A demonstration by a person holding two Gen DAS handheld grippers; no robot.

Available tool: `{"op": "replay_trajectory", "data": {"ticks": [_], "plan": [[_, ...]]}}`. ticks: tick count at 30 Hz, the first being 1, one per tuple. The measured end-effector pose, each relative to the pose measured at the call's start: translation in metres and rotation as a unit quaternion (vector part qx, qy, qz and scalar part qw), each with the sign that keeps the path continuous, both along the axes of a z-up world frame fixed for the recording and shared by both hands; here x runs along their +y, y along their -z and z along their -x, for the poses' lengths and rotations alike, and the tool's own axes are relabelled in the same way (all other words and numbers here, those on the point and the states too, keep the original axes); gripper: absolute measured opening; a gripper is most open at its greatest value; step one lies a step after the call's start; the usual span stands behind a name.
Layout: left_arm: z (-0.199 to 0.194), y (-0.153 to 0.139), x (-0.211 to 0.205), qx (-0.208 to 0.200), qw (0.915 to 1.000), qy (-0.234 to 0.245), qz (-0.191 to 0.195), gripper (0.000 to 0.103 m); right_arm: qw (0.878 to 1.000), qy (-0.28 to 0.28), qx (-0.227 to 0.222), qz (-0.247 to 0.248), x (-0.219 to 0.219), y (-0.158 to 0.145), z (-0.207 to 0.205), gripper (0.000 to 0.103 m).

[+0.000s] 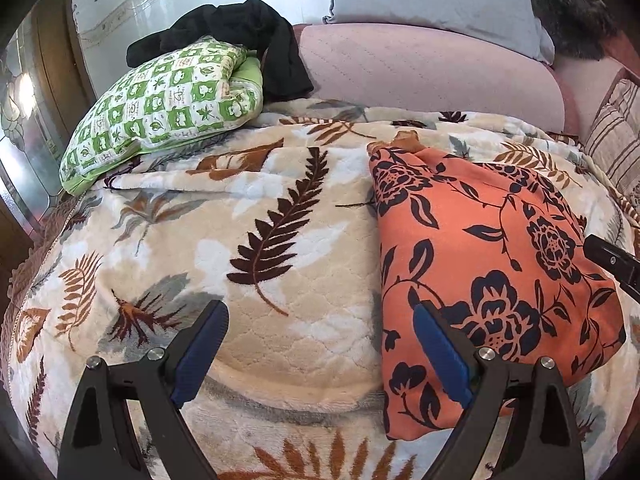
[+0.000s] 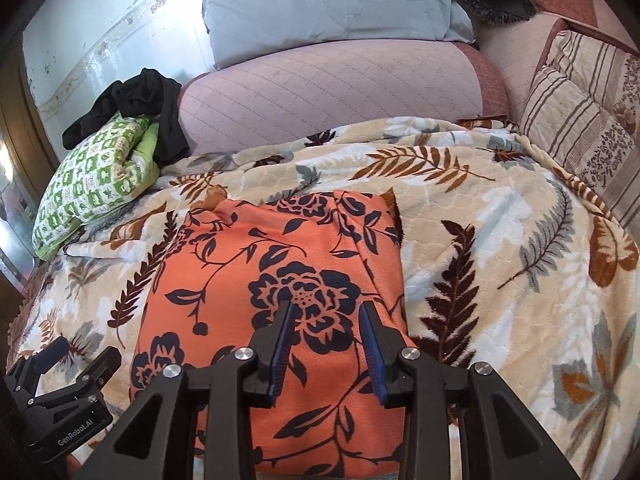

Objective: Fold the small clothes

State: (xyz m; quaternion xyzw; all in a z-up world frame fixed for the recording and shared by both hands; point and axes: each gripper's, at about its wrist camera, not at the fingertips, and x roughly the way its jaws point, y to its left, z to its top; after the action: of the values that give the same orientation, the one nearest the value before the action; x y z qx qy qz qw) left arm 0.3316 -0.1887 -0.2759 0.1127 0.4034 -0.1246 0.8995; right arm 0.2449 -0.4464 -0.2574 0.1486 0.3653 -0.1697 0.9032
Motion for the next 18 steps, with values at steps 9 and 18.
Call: {"op": "replay_trajectory", "data": {"ticks": [9,18], "plan": [[-0.003,0.000,-0.004,-0.003,1.0000,-0.004,0.000,0.094,1.000,0.019,-0.012,-0.014,-0.022,-0.002,0.007,0.037],[-0.004,0.006,-0.010,0.012,0.9999,0.005,-0.005,0.094,1.000,0.007,-0.014,-0.019,-0.020,-0.002,0.008,0.037]]}}
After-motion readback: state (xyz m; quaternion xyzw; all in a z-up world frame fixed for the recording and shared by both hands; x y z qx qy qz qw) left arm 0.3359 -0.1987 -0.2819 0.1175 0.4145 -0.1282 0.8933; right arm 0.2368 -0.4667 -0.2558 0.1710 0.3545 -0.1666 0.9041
